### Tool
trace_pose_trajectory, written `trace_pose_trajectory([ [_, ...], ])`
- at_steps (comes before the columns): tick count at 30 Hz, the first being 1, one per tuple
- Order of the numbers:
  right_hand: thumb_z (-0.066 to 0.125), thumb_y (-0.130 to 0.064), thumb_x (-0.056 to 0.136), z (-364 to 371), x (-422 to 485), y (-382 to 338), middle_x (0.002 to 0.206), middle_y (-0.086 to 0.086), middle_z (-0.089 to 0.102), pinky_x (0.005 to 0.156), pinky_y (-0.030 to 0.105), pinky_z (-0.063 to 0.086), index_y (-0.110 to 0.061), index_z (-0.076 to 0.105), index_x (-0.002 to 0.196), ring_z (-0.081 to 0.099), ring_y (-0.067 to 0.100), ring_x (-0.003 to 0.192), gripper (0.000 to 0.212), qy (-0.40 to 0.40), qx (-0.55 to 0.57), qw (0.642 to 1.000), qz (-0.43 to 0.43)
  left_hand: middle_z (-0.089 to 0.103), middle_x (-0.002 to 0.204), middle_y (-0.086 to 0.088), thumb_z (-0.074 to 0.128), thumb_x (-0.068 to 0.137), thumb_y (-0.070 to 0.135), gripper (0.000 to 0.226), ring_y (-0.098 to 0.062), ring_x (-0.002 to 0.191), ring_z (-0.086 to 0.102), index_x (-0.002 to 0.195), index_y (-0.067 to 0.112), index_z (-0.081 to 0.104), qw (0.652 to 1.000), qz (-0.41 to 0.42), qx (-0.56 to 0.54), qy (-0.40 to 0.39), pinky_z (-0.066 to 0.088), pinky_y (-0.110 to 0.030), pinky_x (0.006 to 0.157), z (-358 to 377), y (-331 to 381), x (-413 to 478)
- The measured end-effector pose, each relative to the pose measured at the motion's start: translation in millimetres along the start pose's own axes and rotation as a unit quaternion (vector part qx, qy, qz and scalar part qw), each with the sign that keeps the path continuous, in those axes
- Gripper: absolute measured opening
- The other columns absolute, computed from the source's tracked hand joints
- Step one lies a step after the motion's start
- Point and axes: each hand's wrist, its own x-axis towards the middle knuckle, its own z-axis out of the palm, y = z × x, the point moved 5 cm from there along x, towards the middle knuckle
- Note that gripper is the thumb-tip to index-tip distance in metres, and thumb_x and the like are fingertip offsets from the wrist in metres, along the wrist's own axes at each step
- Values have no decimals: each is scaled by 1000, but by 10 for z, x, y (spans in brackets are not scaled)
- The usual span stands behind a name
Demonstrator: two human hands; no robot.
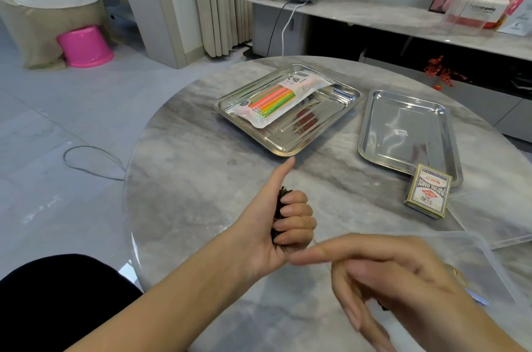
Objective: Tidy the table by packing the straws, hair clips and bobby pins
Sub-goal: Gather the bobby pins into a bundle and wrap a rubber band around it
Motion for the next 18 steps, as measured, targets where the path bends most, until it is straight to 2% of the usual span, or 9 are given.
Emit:
trace_pose_trajectory([
  [2, 34, -1, 94, -1, 10, -9, 98, 17, 67, 60, 23, 55, -2, 52, 132, 68, 19, 63, 42, -61, 199, 978, 14, 23, 44, 8, 59, 77, 59, 57, -5, 27, 17, 51, 22, 24, 999, 33, 24, 3, 3, -16, 34, 33, 28, -18],
  [5, 0, 13, 98, 13, 51, -81, 152, 24, 23, 80, 35, 56, -9, 12, 151, 66, 37, 93, 58, -69, 423, 900, -79, 24, 44, 7, 53, 81, 61, 58, -5, 28, 13, 47, 20, 30, 994, 93, 54, 6, 2, -17, 35, 100, 51, -47],
  [7, -1, 8, 100, 10, 79, -6, 156, 13, 1, 90, 34, 53, -24, -3, 150, 62, 36, 104, 59, -19, 448, 889, -91, 16, 48, 6, 51, 82, 61, 56, -6, 33, 8, 49, 20, 32, 988, 139, 70, 13, 1, -19, 36, 143, 74, -61],
  [9, 8, 6, 101, 2, 71, 36, 153, 7, -7, 101, 32, 46, -31, -18, 142, 55, 31, 117, 61, 51, 413, 906, -81, 19, 50, 5, 50, 81, 61, 52, -6, 33, 8, 52, 20, 35, 980, 183, 74, 21, 3, -18, 34, 159, 109, -73],
  [11, 52, 10, 90, 89, 166, 100, 154, 8, 16, 94, 25, 50, -32, -3, 145, 57, 29, 118, 88, 82, 394, 914, -52, 28, 51, 5, 50, 77, 63, 50, -6, 35, 8, 56, 19, 39, 972, 217, 86, 24, 7, -13, 31, 152, 130, -82],
  [12, 80, 7, 65, 68, 166, 163, 146, 9, 40, 80, 22, 56, -28, 18, 145, 64, 28, 109, 108, 113, 419, 901, -24, 31, 53, 6, 50, 75, 66, 50, -7, 36, 9, 57, 19, 40, 968, 229, 99, 28, 9, -13, 31, 148, 126, -91],
  [13, 93, 0, 39, -28, 98, 252, 133, 9, 58, 67, 22, 57, -23, 34, 141, 69, 28, 99, 120, 184, 417, 890, -24, 33, 54, 6, 48, 73, 69, 51, -7, 37, 10, 59, 20, 41, 964, 238, 111, 31, 9, -14, 31, 137, 116, -96],
  [15, 97, -11, 18, -63, 62, 245, 119, 7, 67, 61, 20, 56, -14, 48, 132, 72, 23, 91, 124, 240, 305, 921, -29, 37, 55, 6, 40, 71, 74, 54, -5, 36, 15, 63, 21, 43, 959, 253, 125, 30, 8, -14, 34, 117, 84, -97],
  [18, 97, -26, 19, -135, 70, 279, 117, -1, 69, 63, 13, 50, -17, 54, 128, 68, 9, 84, 118, 275, 131, 952, -25, 40, 59, 2, 26, 76, 76, 61, -7, 36, 15, 70, 18, 44, 952, 272, 142, 7, 6, -19, 40, 95, 21, -78],
])
